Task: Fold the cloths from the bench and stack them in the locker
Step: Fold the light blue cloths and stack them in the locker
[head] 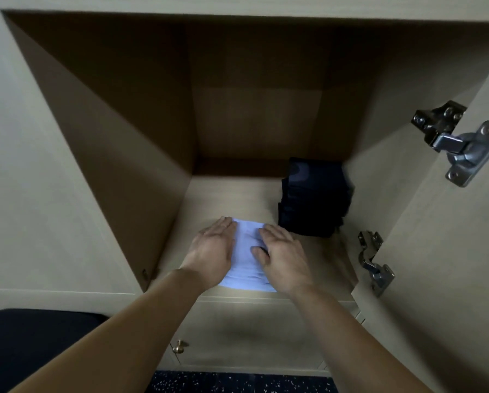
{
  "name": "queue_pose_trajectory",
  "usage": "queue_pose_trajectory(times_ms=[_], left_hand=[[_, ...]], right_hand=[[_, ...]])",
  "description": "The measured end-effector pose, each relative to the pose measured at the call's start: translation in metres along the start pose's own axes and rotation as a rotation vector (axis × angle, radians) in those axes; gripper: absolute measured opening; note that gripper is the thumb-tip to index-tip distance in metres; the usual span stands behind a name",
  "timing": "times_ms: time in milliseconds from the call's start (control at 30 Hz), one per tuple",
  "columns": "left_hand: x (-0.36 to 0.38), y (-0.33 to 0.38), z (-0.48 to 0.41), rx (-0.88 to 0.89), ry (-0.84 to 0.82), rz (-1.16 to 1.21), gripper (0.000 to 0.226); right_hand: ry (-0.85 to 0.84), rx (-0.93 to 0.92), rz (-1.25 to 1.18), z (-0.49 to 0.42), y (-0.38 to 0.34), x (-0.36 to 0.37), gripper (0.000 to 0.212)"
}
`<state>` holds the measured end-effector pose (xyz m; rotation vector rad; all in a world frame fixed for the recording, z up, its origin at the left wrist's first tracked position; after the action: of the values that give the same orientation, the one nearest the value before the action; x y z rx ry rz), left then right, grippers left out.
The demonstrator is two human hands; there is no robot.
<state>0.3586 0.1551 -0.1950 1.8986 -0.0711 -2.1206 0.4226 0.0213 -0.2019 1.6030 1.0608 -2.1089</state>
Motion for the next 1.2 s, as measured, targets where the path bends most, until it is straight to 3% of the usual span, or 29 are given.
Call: queue_pose_trajectory(times_ms=[133, 267, 367, 533, 767, 1033, 1200], left_hand=[[0.02, -0.013, -0.003, -0.016, -0.049, 0.078, 0.051], [0.033, -0.016, -0.004, 0.011, 0.011, 0.346, 0.049], [0.041, -0.02, -0.003, -0.006, 0.014, 0.406, 0.049], [0.032, -0.017, 0.003, -0.055, 0.026, 0.257, 0.052], [-0.016, -0.012, 0.062, -0.128, 0.0, 0.037, 0.061], [-0.071, -0.016, 0.195, -0.266, 0.069, -0.008, 0.053], [-0.067, -0.037, 0.3, -0.444, 0.086, 0.002, 0.052]], right_hand=[[-0.108, 0.021, 0.012, -0.001, 0.008, 0.019, 0.053], [-0.068, -0.005, -0.081, -0.003, 0.016, 0.036, 0.054], [-0.042, -0.013, -0.092, -0.003, 0.017, 0.041, 0.054], [-0.084, 0.022, -0.052, -0.006, 0.013, 0.033, 0.053], [0.029, 0.075, -0.081, 0.022, -0.013, -0.015, 0.044], [0.014, -0.005, -0.052, 0.093, -0.095, -0.049, 0.043], [-0.056, -0.112, -0.006, 0.145, -0.17, -0.034, 0.055]])
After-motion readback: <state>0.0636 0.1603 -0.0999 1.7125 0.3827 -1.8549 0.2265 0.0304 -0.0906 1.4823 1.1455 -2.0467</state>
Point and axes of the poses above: each hand's wrist, its own z-axis away from the middle knuckle, its own x-axis out of the palm, y = z × x, the point moved 4 cm from there along -z, towards the middle knuckle, and after that the axes turned 14 degrees about -y, right-handed, at the moved point
